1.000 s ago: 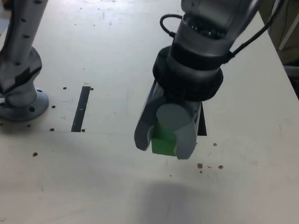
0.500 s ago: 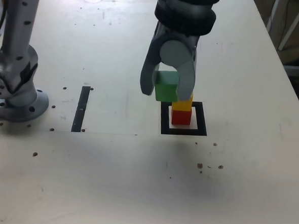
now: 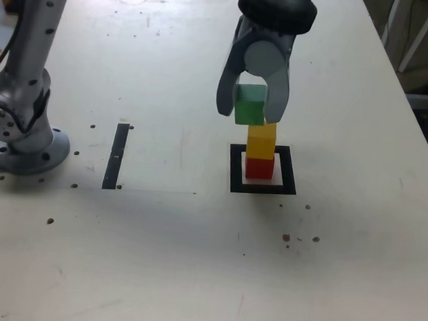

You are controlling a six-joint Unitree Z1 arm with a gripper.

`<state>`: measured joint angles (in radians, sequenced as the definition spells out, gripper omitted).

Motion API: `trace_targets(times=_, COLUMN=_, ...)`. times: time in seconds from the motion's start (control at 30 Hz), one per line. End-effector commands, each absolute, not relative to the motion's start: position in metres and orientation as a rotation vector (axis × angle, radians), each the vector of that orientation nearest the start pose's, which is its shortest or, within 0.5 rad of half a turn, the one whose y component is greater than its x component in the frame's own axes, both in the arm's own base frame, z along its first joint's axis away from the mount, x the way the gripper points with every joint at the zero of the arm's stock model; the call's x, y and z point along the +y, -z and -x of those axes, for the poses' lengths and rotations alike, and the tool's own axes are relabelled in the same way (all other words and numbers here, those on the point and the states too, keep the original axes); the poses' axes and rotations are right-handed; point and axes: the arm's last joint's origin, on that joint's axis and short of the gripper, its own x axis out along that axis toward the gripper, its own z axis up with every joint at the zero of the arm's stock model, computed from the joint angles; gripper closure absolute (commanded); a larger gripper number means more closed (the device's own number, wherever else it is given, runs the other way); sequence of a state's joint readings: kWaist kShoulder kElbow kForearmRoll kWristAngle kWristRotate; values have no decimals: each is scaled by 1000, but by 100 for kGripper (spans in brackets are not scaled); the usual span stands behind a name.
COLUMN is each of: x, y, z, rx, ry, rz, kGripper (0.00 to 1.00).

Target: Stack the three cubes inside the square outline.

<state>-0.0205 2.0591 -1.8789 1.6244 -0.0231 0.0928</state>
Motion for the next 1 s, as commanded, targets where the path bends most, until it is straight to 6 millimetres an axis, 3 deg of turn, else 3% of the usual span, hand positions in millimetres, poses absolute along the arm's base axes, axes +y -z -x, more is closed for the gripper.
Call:
trace_targets(times=0.0, x=-7, y=-312, z=-362, rx=1817, ry=111, rz=-65, kGripper=74)
trace_targets(times=0.97, x=-14, y=-305, z=-378, rx=1799, ry=135, rz=-75, kGripper=74)
